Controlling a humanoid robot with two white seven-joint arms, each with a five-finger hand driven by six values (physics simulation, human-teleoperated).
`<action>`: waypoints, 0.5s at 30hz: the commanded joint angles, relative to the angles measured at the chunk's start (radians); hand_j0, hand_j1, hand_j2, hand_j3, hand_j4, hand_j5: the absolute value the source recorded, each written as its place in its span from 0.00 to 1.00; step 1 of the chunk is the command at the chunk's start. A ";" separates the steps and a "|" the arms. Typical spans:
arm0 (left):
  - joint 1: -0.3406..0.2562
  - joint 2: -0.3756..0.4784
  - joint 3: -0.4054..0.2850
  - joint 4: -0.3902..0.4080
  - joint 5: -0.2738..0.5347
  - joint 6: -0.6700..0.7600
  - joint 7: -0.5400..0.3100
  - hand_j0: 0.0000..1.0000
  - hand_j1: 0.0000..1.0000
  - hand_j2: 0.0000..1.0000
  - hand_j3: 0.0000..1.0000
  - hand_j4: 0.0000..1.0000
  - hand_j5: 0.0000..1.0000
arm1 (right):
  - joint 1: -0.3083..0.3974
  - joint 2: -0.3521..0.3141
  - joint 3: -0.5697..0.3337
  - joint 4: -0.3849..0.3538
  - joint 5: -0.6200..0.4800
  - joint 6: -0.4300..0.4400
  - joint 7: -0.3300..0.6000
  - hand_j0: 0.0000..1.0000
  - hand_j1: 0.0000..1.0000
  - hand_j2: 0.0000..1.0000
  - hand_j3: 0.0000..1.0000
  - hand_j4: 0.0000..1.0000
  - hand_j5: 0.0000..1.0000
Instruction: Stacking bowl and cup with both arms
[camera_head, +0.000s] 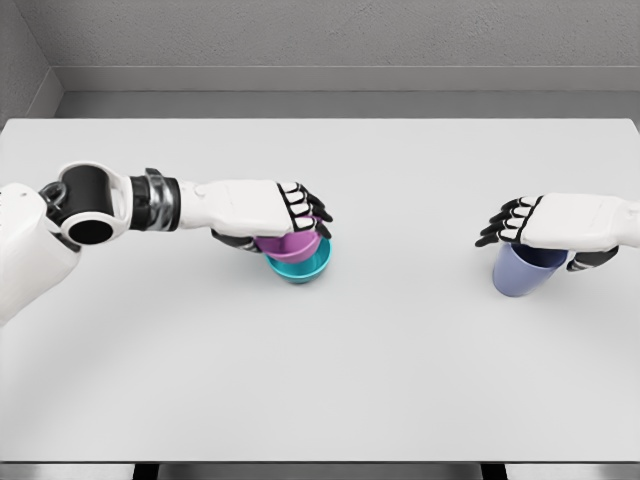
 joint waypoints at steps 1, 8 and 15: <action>0.000 0.000 -0.005 0.011 0.004 0.003 0.001 0.68 0.68 0.68 0.68 0.68 0.68 | 0.000 -0.001 0.000 0.000 -0.004 0.002 0.000 1.00 1.00 1.00 1.00 1.00 1.00; 0.000 0.000 -0.005 0.014 0.008 0.003 0.001 0.84 0.84 0.84 0.84 0.84 0.84 | 0.002 -0.001 0.000 0.001 -0.004 0.002 0.000 1.00 1.00 1.00 1.00 1.00 1.00; -0.002 -0.022 -0.005 0.031 0.009 0.003 0.001 1.00 1.00 1.00 1.00 1.00 1.00 | 0.002 -0.001 0.009 0.011 -0.002 0.002 0.000 1.00 1.00 1.00 1.00 1.00 1.00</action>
